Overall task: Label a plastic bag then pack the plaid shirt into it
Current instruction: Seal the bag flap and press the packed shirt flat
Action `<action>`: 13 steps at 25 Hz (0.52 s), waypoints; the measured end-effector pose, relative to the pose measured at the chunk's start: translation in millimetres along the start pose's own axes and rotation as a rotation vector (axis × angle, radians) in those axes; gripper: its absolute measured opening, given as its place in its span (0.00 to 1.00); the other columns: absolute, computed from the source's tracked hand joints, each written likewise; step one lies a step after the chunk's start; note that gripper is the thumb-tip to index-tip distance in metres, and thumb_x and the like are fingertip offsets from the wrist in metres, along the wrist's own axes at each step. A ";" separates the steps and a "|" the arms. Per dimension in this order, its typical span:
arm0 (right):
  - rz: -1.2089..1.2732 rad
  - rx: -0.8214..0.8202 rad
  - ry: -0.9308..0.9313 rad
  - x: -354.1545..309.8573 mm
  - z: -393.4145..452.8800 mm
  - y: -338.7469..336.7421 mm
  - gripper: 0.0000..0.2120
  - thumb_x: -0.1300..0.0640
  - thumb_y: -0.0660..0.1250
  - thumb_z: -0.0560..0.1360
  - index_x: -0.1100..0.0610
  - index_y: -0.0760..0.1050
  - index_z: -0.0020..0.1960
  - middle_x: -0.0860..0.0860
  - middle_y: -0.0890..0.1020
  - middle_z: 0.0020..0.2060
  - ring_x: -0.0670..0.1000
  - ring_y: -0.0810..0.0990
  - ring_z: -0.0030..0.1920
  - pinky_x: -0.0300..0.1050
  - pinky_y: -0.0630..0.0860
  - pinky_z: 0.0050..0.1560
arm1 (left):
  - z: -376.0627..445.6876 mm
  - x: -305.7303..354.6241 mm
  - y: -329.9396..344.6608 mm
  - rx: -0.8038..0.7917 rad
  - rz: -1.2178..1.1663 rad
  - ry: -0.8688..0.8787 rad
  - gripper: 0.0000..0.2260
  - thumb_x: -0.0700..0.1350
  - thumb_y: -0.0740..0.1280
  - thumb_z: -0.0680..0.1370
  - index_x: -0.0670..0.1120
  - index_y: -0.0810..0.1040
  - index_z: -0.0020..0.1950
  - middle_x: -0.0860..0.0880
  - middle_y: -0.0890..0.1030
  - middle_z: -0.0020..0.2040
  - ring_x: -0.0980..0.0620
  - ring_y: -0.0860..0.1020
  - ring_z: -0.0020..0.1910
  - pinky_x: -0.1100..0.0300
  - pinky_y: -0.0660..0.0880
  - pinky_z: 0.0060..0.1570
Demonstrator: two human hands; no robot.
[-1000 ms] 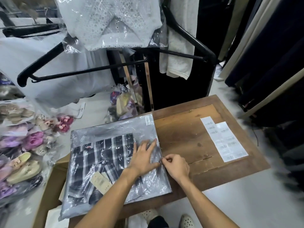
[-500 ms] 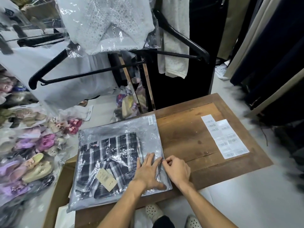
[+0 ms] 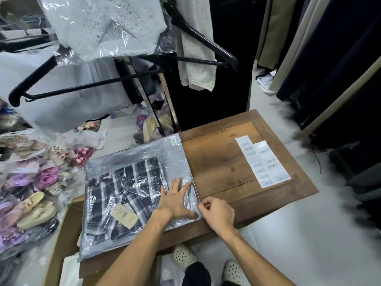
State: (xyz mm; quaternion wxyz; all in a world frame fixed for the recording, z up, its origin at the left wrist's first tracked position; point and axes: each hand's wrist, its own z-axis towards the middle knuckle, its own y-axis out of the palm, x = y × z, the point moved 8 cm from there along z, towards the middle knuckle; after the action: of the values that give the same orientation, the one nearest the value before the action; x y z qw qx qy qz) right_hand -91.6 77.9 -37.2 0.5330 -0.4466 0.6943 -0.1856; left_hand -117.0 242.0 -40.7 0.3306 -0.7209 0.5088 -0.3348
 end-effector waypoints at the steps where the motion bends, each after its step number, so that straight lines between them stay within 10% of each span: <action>1: 0.005 -0.007 0.001 4.2 -1.8 -1.3 0.11 0.41 0.66 0.75 0.45 0.83 0.46 0.42 0.87 0.42 0.48 0.85 0.48 0.42 0.75 0.49 | 2.0 1.9 -0.8 0.002 -0.002 -0.002 0.56 0.71 0.71 0.64 0.56 0.44 0.82 0.49 0.41 0.83 0.47 0.41 0.82 0.36 0.39 0.77; 13: -0.049 -0.093 -0.036 12.7 6.2 -13.2 0.11 0.40 0.69 0.71 0.46 0.77 0.47 0.46 0.85 0.45 0.53 0.84 0.49 0.46 0.77 0.49 | 23.4 15.8 -30.4 -0.014 0.025 0.143 0.45 0.70 0.67 0.71 0.57 0.50 0.82 0.46 0.54 0.81 0.44 0.59 0.79 0.38 0.58 0.74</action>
State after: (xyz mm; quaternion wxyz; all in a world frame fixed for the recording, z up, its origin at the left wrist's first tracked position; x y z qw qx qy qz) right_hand -80.8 61.8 -37.1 0.5194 -0.4909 0.6814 -0.1580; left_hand -78.2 238.2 -26.6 0.2925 -0.6911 0.5426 -0.3775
